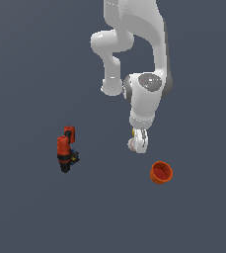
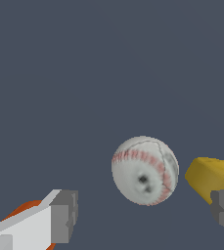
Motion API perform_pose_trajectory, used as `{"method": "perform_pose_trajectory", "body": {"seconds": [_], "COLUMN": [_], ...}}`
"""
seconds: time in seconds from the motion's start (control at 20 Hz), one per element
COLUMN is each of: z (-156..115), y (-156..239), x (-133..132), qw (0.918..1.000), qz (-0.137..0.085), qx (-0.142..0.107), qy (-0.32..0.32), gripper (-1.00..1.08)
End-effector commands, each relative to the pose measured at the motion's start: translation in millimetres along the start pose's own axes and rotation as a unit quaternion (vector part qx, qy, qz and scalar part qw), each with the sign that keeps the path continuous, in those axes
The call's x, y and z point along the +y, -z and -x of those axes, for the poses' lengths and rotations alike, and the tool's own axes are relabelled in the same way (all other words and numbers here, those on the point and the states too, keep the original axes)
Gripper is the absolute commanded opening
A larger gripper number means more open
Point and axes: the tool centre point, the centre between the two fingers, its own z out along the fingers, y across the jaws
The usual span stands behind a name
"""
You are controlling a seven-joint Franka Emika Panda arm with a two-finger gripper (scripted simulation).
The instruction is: Pick up a designated object from a clutter of objects.
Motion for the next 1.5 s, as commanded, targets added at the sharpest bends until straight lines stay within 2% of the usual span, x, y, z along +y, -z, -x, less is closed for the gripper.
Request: {"method": "perform_pose_trajectory", "body": {"seconds": [0.0, 0.3, 0.75, 1.05, 1.1, 1.45], "z": [0.2, 0.4, 2.1, 2.9, 2.9, 2.9], "y": [-0.4, -12.7, -58.6, -66.1, -66.1, -66.1], "x": [-0.1, 3.1, 14.7, 15.8, 15.8, 15.8], "qw": [1.0, 1.0, 0.9999, 0.9998, 0.9998, 0.9998], "qz": [0.001, 0.004, 0.016, 0.018, 0.018, 0.018], "qx": [-0.003, -0.002, 0.003, 0.004, 0.004, 0.004], "qy": [-0.001, 0.0, 0.002, 0.003, 0.003, 0.003], "gripper": [1.0, 1.0, 1.0, 1.0, -1.0, -1.0]}}
